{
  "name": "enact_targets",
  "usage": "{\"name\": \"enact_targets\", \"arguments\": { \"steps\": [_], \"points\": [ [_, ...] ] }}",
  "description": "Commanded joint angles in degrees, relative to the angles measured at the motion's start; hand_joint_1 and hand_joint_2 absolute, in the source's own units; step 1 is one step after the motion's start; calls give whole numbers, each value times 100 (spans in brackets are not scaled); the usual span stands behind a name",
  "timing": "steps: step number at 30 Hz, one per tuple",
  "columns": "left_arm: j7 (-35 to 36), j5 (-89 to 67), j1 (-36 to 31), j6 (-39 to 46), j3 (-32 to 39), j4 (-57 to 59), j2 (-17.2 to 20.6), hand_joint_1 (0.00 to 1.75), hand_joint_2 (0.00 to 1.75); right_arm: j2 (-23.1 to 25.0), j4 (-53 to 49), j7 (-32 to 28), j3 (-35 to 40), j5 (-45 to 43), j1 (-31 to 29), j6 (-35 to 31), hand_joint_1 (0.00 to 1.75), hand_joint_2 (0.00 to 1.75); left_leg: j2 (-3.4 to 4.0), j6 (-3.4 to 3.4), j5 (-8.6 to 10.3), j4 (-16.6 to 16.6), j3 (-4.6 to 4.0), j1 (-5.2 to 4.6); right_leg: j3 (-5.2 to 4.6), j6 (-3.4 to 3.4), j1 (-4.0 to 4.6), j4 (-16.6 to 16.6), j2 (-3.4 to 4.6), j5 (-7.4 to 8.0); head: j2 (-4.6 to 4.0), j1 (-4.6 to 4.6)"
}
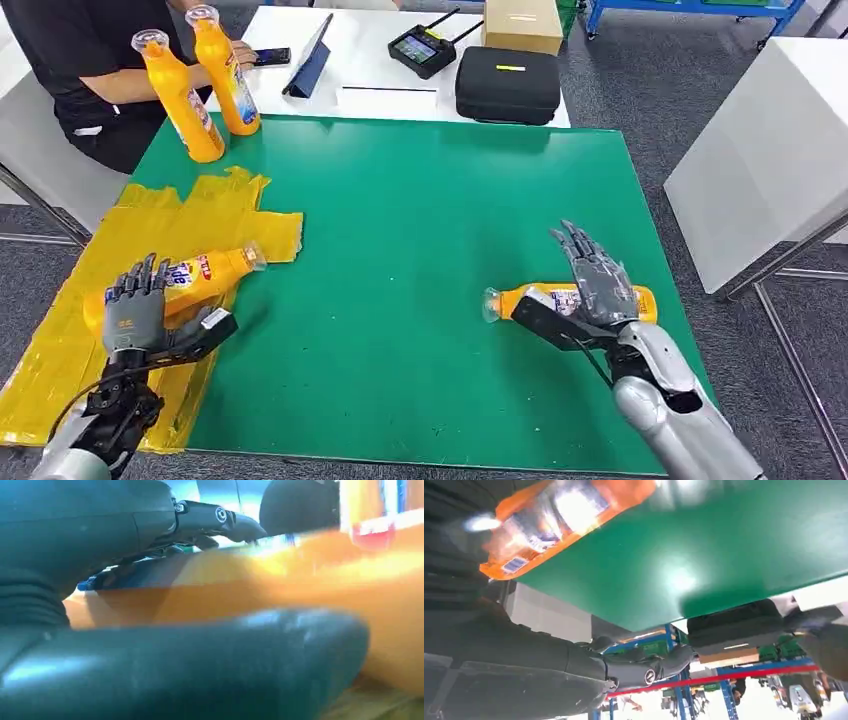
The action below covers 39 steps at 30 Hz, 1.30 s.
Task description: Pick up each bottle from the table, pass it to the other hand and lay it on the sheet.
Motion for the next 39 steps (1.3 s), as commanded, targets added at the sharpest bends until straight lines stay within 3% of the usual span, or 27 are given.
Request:
{"name": "enact_targets", "arguments": {
  "steps": [1, 5, 10, 12, 13, 21, 32, 33, 34, 39],
  "points": [
    [-1463, 1639, 42, 138, -101, -345, -75, 0, 0, -236, 1376, -260, -34, 44, -628, 311, 0, 175, -4, 12, -15, 3, 36, -5, 35, -36, 0, 1, 0, -12, 0, 0],
    [-2086, 2670, 96, -15, -231, -662, -94, 0, 0, -302, 1637, -332, 131, -34, -655, 345, 0, 175, -4, 10, -14, 1, 34, -5, 32, -31, 0, 0, 0, -10, 0, 2],
    [-2164, 2927, 119, -74, -340, -748, -83, 0, 0, -312, 1587, -312, 175, -63, -608, 328, 0, 175, 0, 10, -14, -1, 36, -3, 33, -28, 2, 0, 3, -10, 0, 0],
    [-2714, 4091, 274, -339, -395, -1300, -102, 0, 0, -405, 1636, -283, 290, -94, -601, 366, 0, 175, 0, 10, -9, -1, 21, -2, 22, -20, 2, -1, 2, -5, 0, -2],
    [-2714, 5198, 560, -677, -620, -2347, -21, 0, 0, -507, 1770, -225, 397, -156, -611, 474, 0, 175, 2, 11, -14, 0, 31, -2, 30, -26, 3, -1, 4, -8, 0, 0],
    [-2670, 6239, 571, -783, -1130, -3329, 294, 0, 0, -908, 1907, -252, 539, -459, -376, 546, 0, 175, -22, 11, -11, 9, 11, 1, 24, -27, 6, 6, -26, -13, 0, 2],
    [-2658, 6528, 542, -747, -1426, -3482, 325, 0, 0, -465, 3130, -160, 1143, -311, -525, 963, 0, 175, -3, 12, -17, -6, 43, 3, 47, -33, 10, -12, -4, -9, 0, 0],
    [-2659, 6530, 529, -751, -1435, -3484, 313, 0, 0, -437, 3153, -167, 1153, -313, -490, 947, 40, 175, -5, 8, -8, -6, 25, 8, 32, -20, 13, -15, -8, -1, 0, 0],
    [-2705, 6512, 506, -726, -1462, -3477, 295, 0, 0, -334, 3393, -176, 1190, -270, -520, 903, 173, 175, -7, 11, -13, -7, 40, 7, 47, -28, 13, -16, -8, -6, 0, -2],
    [-2667, 6577, 332, -833, -1607, -3444, 229, 0, 0, 38, 4206, -343, 1470, -88, -699, 809, 175, 175, -16, 6, -4, -7, 47, 18, 55, -18, 21, -23, -20, -5, 0, 2]
  ]
}}
